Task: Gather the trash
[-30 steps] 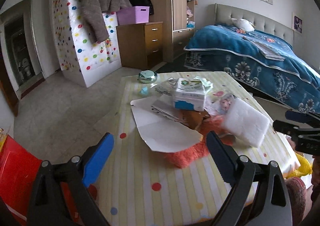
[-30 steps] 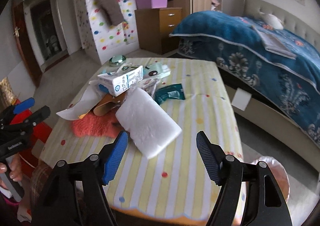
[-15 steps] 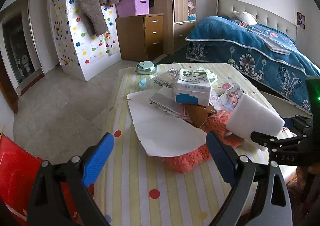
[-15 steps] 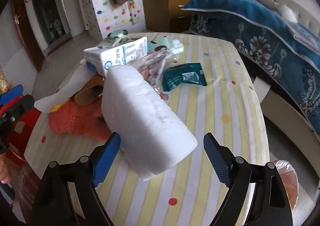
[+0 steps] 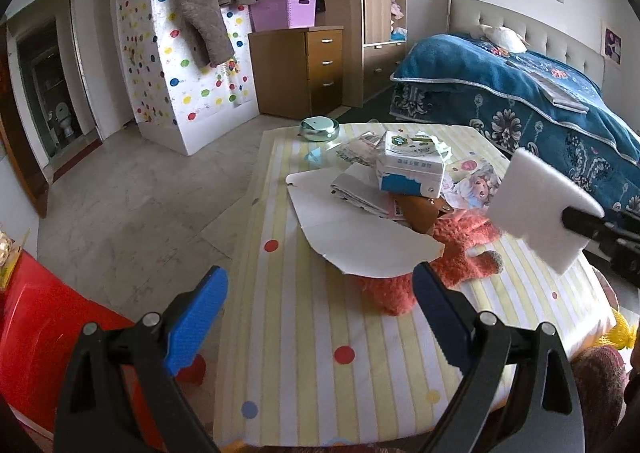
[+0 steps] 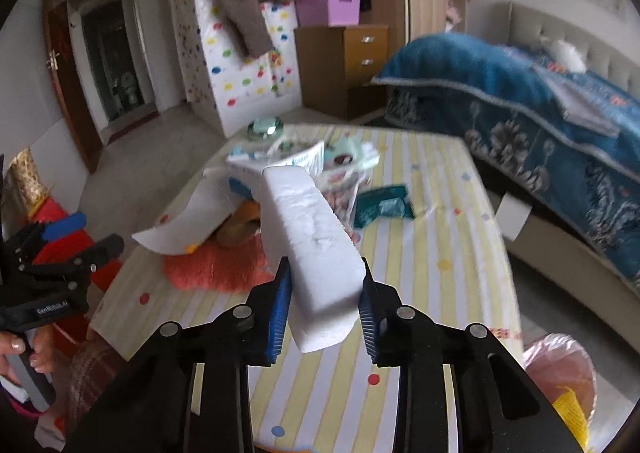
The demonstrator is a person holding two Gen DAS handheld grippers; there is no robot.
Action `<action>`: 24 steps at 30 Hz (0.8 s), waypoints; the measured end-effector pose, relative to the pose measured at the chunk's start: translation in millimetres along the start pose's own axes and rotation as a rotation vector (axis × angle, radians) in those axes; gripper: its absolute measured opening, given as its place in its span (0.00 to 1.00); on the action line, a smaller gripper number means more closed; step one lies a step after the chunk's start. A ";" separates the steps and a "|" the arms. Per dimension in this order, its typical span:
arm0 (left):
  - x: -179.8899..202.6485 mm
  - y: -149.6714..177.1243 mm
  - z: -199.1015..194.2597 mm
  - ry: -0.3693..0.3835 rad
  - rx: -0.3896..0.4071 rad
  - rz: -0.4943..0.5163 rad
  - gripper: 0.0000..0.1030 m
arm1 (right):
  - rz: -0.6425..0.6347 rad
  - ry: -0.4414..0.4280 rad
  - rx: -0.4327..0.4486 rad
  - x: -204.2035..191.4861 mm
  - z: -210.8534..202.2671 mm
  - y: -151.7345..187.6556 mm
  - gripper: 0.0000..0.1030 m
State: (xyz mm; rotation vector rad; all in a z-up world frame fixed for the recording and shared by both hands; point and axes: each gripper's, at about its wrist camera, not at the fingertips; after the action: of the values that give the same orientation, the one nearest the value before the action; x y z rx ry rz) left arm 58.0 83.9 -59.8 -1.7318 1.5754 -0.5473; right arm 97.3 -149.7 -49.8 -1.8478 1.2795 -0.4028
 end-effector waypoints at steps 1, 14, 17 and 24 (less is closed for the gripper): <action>-0.7 -0.5 0.2 0.002 -0.003 -0.006 0.88 | -0.004 0.006 0.002 -1.2 -2.2 -1.0 0.31; 17.9 -8.4 44.0 0.080 -0.151 -0.034 0.74 | -0.019 0.042 0.001 0.1 -6.2 0.9 0.32; 25.2 -7.2 53.8 0.106 -0.184 -0.039 0.73 | -0.012 0.036 -0.009 4.3 -1.5 2.4 0.32; 28.7 -9.3 68.6 0.134 -0.233 -0.084 0.44 | -0.013 0.029 -0.019 5.4 1.7 4.3 0.33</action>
State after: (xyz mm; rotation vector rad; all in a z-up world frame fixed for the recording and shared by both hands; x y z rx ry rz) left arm 118.7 71.3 -102.0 -1.9781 1.7223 -0.5484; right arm 98.1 -154.3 -55.2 -1.8733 1.2960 -0.4273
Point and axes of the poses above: each gripper's, at about its wrist camera, not at the fingertips, and z roughly the way its jaws point, x to its right, y to its underside, and after that the axes turned 9 degrees about -y, right-handed
